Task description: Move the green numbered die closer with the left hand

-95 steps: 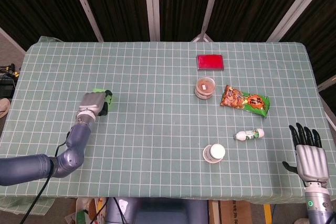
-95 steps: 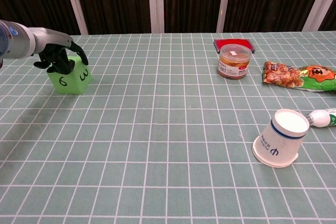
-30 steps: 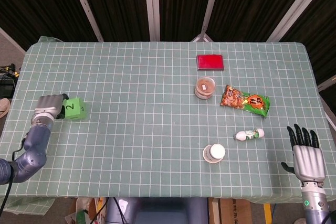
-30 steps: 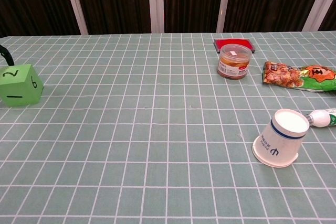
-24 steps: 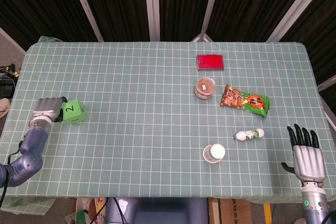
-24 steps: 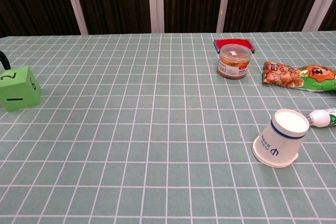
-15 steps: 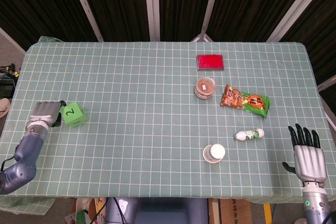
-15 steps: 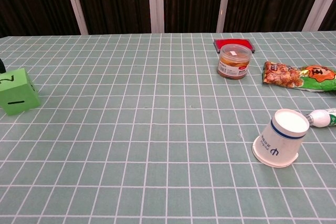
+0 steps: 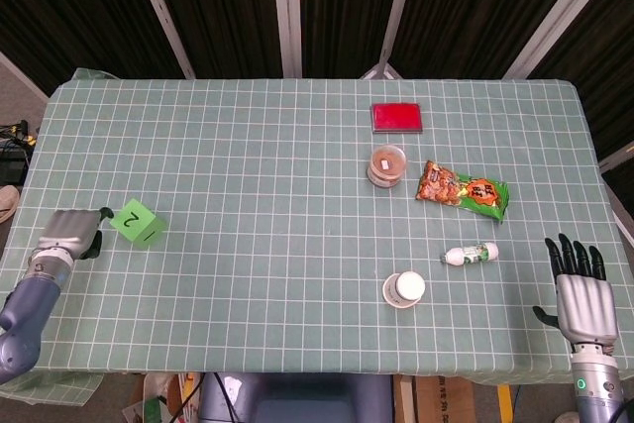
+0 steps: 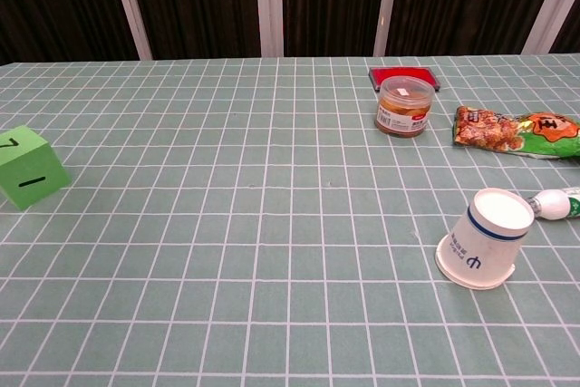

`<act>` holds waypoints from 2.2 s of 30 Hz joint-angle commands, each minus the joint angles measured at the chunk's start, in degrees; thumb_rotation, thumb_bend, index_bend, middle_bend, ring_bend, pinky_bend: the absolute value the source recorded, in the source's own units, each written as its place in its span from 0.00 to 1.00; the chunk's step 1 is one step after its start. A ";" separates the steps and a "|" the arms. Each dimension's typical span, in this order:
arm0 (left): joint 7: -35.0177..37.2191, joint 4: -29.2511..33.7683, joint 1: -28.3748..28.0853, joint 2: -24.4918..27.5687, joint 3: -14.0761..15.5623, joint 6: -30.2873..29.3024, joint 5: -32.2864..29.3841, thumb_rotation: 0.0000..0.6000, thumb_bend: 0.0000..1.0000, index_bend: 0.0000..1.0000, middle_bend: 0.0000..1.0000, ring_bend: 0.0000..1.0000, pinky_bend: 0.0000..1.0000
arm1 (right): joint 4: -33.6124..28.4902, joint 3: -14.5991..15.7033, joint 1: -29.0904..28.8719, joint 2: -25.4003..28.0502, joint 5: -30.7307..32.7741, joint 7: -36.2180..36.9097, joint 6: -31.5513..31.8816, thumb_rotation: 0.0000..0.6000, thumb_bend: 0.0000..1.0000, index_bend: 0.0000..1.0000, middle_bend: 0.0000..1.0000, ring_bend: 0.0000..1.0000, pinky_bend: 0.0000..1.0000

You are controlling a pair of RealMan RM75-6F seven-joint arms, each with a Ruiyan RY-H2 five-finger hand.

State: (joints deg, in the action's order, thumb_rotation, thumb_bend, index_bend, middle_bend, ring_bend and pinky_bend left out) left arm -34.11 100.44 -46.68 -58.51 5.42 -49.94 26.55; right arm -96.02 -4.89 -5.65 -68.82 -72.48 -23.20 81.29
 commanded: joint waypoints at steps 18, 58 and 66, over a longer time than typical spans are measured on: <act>4.11 4.07 4.92 -0.03 1.74 -2.18 13.04 1.00 0.93 0.21 0.85 0.77 0.88 | -0.34 -0.13 0.15 0.30 0.30 0.26 0.19 1.00 0.08 0.06 0.01 0.00 0.00; 29.73 0.76 36.07 0.54 2.58 -34.89 58.79 1.00 0.30 0.20 0.08 0.00 0.22 | -0.86 0.66 0.98 1.74 -5.34 4.46 3.06 1.00 0.08 0.06 0.00 0.00 0.00; 30.52 -6.40 39.15 -5.47 -0.54 -42.99 63.17 1.00 0.28 0.19 0.07 0.00 0.22 | 2.45 0.76 1.26 1.24 -10.83 10.50 6.00 1.00 0.08 0.06 0.00 0.00 0.00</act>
State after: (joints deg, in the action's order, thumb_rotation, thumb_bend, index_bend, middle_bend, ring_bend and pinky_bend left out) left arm -4.29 94.77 -8.24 -63.20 5.54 -92.13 89.06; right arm -94.08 -4.14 -4.50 -67.46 -82.72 -13.29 86.76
